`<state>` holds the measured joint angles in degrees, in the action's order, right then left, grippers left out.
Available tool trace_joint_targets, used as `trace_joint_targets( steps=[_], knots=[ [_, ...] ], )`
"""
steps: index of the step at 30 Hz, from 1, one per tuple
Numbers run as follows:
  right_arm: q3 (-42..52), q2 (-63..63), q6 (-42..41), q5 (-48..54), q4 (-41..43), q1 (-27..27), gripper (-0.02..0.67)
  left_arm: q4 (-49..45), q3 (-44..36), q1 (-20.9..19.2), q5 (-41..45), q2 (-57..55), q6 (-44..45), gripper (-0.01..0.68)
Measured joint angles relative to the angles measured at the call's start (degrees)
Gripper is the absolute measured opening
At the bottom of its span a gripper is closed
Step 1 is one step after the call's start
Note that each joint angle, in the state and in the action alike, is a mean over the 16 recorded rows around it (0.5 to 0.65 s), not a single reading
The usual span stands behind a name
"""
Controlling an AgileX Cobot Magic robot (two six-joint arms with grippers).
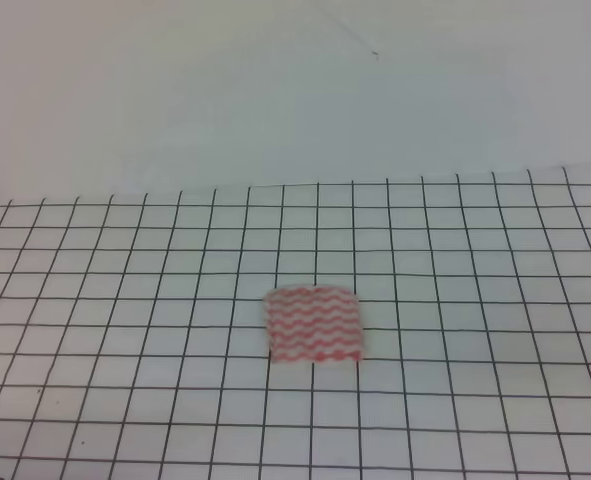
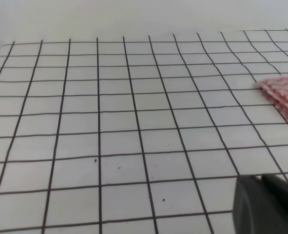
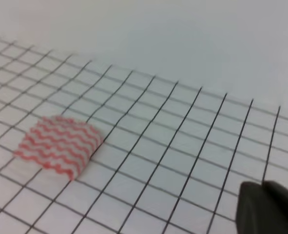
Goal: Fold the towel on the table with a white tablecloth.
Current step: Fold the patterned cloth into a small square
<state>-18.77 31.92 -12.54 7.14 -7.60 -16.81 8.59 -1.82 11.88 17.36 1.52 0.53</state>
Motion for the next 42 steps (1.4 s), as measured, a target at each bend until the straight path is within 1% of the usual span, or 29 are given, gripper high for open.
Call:
trace_joint_targets(
  steps=[5,9,15,20,23,27,33,42],
  knots=[
    [0.4,-8.3,-0.7,1.8,0.3,5.2,-0.001,0.1,0.0,0.0,0.0,0.0,0.0,0.000],
    [2.4,-16.4,-1.3,3.2,0.3,11.7,-0.001,0.1,0.0,0.0,0.0,0.0,0.0,0.000],
    [8.8,-26.7,-2.1,3.7,-1.1,21.1,-0.001,0.1,0.0,0.0,0.0,0.0,0.0,0.000],
    [14.6,-31.5,-2.1,5.5,-3.5,25.6,-0.001,0.1,0.0,0.0,0.0,0.0,0.0,0.000],
    [17.2,-32.8,-2.7,7.3,-4.8,26.4,-0.001,0.1,0.0,0.0,0.0,0.0,0.0,0.000],
    [18.9,-33.0,-4.0,9.7,-6.0,25.5,-0.001,0.1,0.0,0.0,0.0,0.0,0.0,0.000],
    [19.0,-33.0,-5.9,13.6,-6.2,23.1,-0.001,0.1,0.0,0.0,0.0,0.0,0.0,0.000],
    [19.0,-33.0,-7.1,14.0,-6.0,21.4,-0.001,0.1,0.0,0.0,0.0,0.0,0.0,0.000]
  ],
)
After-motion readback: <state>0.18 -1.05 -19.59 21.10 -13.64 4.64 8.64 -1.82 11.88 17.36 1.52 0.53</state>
